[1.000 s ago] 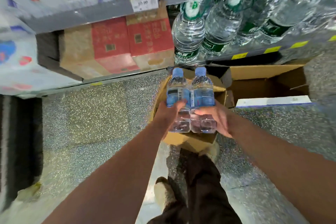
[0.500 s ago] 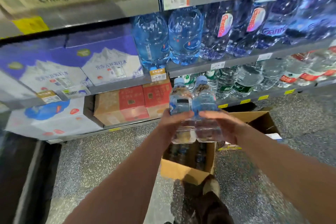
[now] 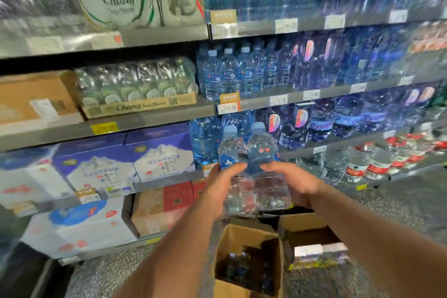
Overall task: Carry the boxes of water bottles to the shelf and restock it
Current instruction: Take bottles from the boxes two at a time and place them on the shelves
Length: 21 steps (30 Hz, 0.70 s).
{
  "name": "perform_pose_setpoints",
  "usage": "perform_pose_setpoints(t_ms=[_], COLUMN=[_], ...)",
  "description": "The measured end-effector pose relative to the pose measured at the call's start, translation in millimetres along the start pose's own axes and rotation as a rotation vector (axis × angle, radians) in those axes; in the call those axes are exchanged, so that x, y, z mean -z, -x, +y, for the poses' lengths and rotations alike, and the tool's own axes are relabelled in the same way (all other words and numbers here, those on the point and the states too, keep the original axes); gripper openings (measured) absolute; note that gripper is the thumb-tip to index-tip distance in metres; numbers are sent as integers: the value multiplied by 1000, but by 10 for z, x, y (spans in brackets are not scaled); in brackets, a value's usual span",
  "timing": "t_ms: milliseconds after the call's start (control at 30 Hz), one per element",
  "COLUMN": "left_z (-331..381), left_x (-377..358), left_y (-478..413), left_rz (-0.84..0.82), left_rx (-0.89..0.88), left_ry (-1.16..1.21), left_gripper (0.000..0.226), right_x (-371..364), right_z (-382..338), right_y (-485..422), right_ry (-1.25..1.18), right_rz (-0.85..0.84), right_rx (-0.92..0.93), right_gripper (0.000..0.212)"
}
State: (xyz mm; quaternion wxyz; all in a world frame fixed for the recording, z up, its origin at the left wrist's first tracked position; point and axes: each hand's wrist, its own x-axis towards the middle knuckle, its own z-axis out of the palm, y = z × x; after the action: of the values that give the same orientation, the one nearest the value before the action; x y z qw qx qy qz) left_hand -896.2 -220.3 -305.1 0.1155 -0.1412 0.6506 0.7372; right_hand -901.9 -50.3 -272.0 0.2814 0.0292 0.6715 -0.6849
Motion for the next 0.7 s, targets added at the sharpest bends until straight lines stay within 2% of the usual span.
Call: perform_pose_setpoints(t_ms=[100, 167, 200, 233, 367, 467, 633, 700], left_z=[171, 234, 295, 330, 516, 634, 754, 770], left_x=[-67, -103, -138, -170, -414, -671, -1088, -1214], left_y=[107, 122, 159, 160, 264, 309, 300, 261], left_rz=[17, 102, 128, 139, 196, 198, 251, 255], left_rx=[-4, -83, -97, -116, -163, -223, -288, -305], left_ry=[6, 24, 21, 25, 10, 7, -30, -38], left_gripper=[70, 85, 97, 99, 70, 50, 43, 45], right_x=[35, 58, 76, 83, 240, 448, 827, 952], right_z=[-188, -302, -343, -399, -534, -636, -771, -819], right_y=[145, 258, 302, 352, 364, 350, 336, 359], right_ry=[-34, 23, 29, 21, 55, 56, 57, 86], right_rz=[-32, 26, 61, 94, 165, 230, 219, 220], right_rx=[34, 103, 138, 165, 236, 278, 321, 342], right_gripper=[49, 24, 20, 27, 46, 40, 57, 48])
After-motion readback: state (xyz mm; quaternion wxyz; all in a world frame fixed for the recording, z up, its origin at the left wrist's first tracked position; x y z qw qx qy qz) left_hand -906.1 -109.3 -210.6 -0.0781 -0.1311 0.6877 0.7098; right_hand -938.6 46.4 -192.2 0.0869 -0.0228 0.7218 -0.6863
